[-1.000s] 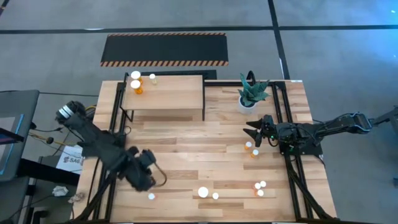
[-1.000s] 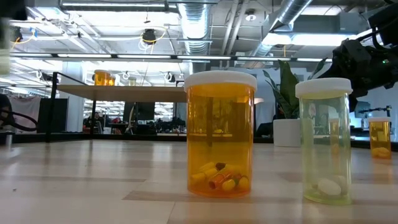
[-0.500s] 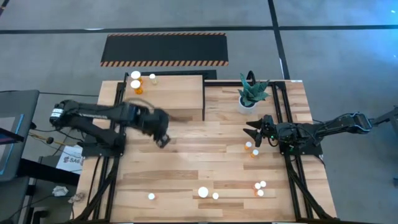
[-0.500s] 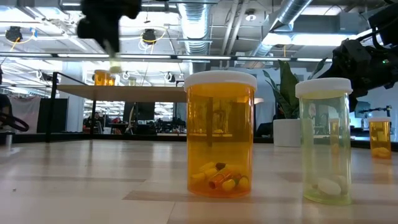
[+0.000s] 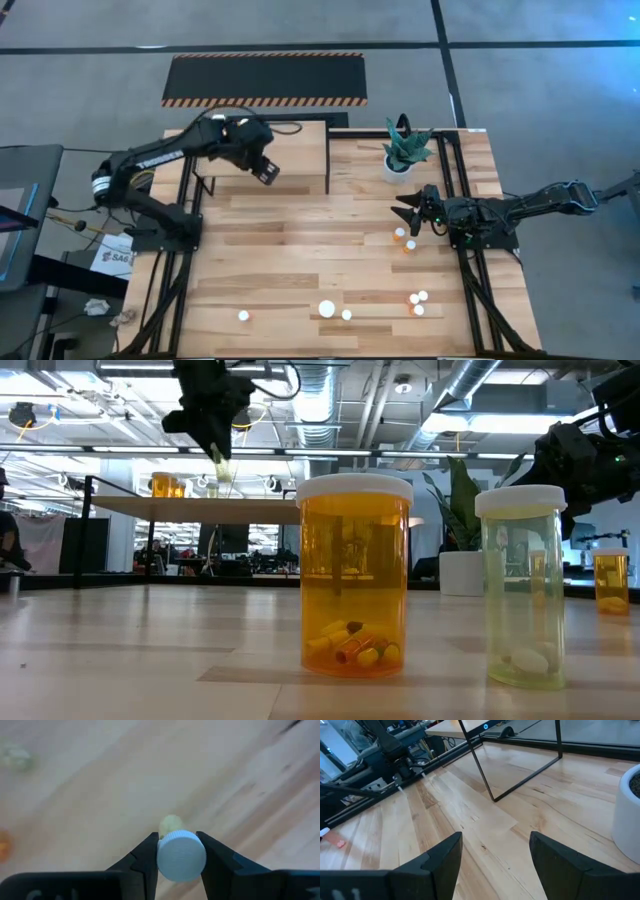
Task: Pick and place medicine bottles onto shelf by color
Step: Put the left yellow pill bottle on the shelf aligned with the other yellow pill bottle
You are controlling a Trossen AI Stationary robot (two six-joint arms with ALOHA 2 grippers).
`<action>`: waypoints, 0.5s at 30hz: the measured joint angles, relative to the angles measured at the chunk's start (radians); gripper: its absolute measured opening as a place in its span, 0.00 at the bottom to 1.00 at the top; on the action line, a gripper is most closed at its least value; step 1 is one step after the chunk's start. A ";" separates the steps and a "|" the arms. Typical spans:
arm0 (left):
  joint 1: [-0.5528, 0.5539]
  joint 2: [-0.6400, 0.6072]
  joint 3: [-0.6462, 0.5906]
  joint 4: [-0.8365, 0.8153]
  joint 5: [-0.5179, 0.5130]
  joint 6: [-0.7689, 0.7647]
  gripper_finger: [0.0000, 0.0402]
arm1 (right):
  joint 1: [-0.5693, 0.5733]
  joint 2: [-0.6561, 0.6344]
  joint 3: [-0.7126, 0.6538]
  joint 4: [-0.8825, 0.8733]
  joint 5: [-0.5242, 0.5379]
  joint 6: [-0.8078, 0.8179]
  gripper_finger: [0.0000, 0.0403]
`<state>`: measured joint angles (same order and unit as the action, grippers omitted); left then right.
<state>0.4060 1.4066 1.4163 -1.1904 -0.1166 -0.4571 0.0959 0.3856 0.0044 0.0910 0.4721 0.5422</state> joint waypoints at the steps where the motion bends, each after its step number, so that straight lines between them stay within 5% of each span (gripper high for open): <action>1: 0.020 0.017 0.018 -0.007 0.001 0.023 0.25 | 0.000 -0.001 0.000 0.000 0.000 0.000 0.63; 15: 0.243 0.075 0.109 -0.137 0.027 0.292 0.25 | 0.000 0.000 0.000 0.000 0.000 0.000 0.63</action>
<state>0.6491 1.4818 1.5253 -1.3275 -0.0899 -0.1647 0.0959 0.3859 0.0047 0.0910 0.4721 0.5421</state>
